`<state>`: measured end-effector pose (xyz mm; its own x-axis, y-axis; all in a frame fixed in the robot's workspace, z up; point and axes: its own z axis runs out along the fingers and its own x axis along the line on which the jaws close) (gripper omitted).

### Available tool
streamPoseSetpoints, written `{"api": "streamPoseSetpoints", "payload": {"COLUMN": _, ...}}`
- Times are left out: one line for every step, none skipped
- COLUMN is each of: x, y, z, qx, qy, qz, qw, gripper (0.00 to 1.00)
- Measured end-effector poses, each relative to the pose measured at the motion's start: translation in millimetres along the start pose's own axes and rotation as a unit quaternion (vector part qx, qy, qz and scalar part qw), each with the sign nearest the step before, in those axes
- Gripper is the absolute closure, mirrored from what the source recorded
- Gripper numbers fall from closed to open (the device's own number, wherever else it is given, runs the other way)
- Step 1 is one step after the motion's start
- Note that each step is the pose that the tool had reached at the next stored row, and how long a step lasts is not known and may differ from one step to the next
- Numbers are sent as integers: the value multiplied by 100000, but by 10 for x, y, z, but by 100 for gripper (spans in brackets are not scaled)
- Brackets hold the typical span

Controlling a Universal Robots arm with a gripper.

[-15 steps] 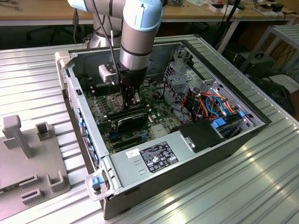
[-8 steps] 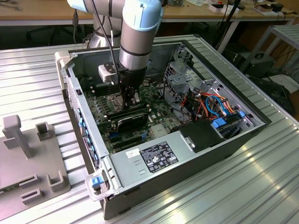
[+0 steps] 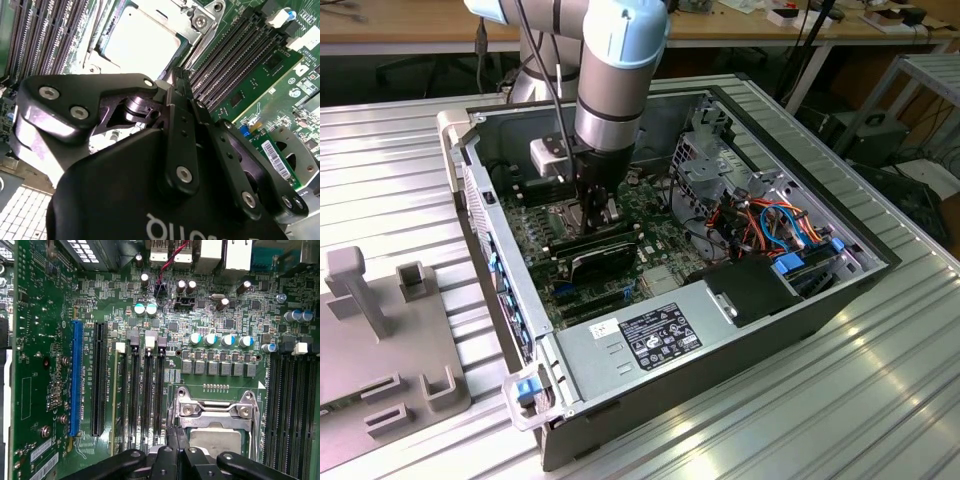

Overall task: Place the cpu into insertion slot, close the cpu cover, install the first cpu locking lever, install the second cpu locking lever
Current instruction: 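Install the second cpu locking lever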

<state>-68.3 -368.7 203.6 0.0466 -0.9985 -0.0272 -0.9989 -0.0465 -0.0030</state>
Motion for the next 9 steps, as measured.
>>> {"api": "streamPoseSetpoints", "payload": {"x": 0, "y": 0, "z": -12, "qx": -1, "qy": 16, "qz": -1, "qw": 100000, "gripper": 89}}
{"api": "streamPoseSetpoints", "payload": {"x": -1, "y": -1, "z": -17, "qx": -2, "qy": 35, "qz": -7, "qw": 100000, "gripper": 89}}
{"api": "streamPoseSetpoints", "payload": {"x": -1, "y": -2, "z": -17, "qx": 5, "qy": 23, "qz": -11, "qw": 100000, "gripper": 89}}
{"api": "streamPoseSetpoints", "payload": {"x": 0, "y": -1, "z": -18, "qx": 3, "qy": 30, "qz": -11, "qw": 100000, "gripper": 89}}
{"api": "streamPoseSetpoints", "payload": {"x": 0, "y": -1, "z": -19, "qx": -5, "qy": 39, "qz": -11, "qw": 100000, "gripper": 89}}
{"api": "streamPoseSetpoints", "payload": {"x": 0, "y": -1, "z": -20, "qx": -5, "qy": 39, "qz": -12, "qw": 100000, "gripper": 89}}
{"api": "streamPoseSetpoints", "payload": {"x": 0, "y": -1, "z": -19, "qx": -4, "qy": 37, "qz": -9, "qw": 100000, "gripper": 89}}
{"api": "streamPoseSetpoints", "payload": {"x": 0, "y": -1, "z": -20, "qx": -5, "qy": 39, "qz": -10, "qw": 100000, "gripper": 89}}
{"api": "streamPoseSetpoints", "payload": {"x": 0, "y": -1, "z": -20, "qx": -5, "qy": 38, "qz": -10, "qw": 100000, "gripper": 89}}
